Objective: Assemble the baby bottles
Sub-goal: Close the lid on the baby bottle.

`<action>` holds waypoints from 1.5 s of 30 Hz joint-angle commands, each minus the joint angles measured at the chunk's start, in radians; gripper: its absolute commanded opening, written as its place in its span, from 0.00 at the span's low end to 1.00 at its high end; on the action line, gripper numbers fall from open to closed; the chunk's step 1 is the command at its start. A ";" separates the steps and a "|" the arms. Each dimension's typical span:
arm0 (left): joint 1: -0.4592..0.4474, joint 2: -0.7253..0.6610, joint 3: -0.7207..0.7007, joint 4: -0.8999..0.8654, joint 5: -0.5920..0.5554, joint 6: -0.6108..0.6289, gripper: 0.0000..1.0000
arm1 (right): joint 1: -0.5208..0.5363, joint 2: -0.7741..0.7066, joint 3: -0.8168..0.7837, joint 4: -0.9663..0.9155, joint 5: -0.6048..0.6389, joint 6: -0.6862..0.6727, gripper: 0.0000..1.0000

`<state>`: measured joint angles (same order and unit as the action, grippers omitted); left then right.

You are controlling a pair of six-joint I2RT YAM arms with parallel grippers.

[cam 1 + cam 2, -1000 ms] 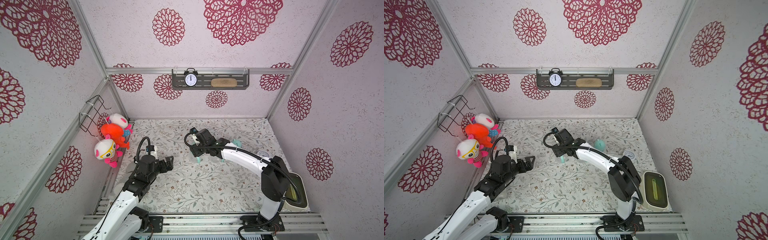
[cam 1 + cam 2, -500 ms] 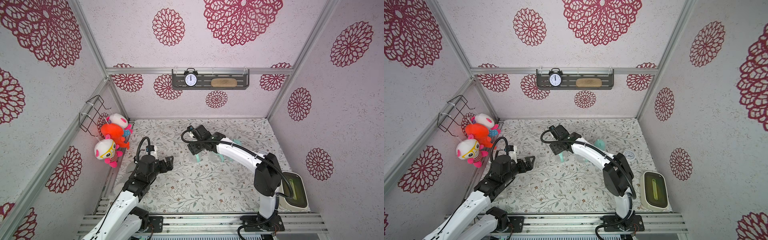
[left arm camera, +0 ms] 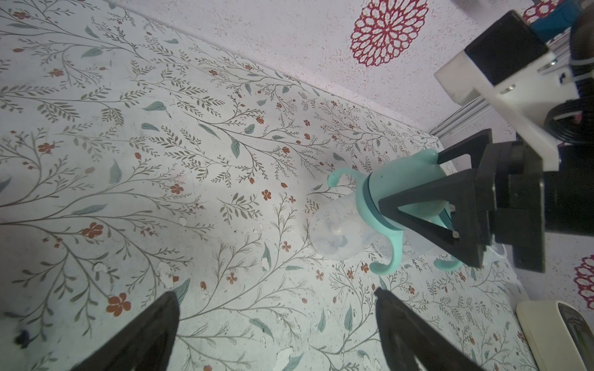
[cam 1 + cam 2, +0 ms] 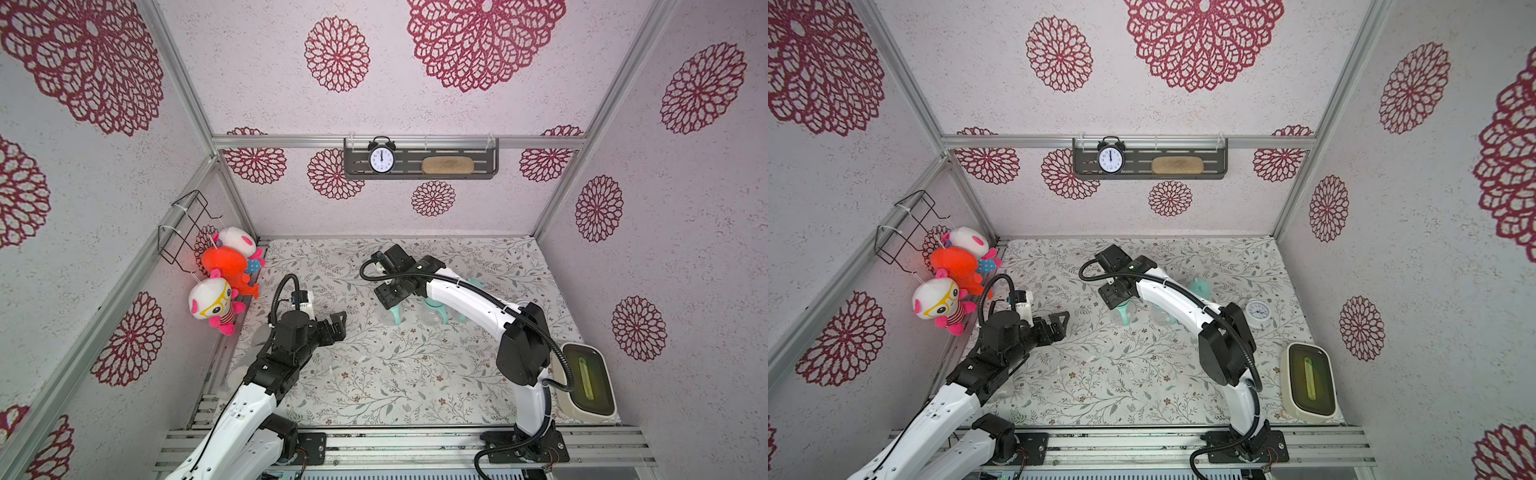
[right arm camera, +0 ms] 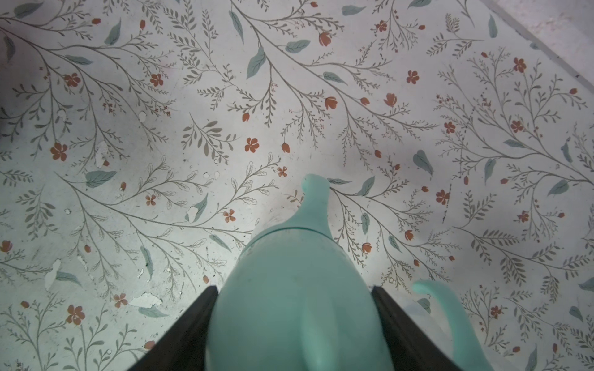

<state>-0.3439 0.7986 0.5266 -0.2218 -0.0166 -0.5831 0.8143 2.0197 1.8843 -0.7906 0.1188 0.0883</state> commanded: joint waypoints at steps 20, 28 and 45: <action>0.009 -0.005 0.011 0.006 -0.009 0.010 0.98 | -0.023 0.050 0.009 -0.136 0.015 0.021 0.71; 0.010 -0.019 0.007 0.000 -0.014 0.012 0.98 | -0.024 0.002 -0.024 -0.070 0.059 0.045 0.74; 0.010 -0.016 0.010 0.001 -0.009 0.008 0.98 | -0.029 -0.027 0.030 -0.035 0.043 0.030 0.77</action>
<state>-0.3439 0.7895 0.5266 -0.2237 -0.0166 -0.5766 0.7963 2.0228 1.8828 -0.8040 0.1532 0.1230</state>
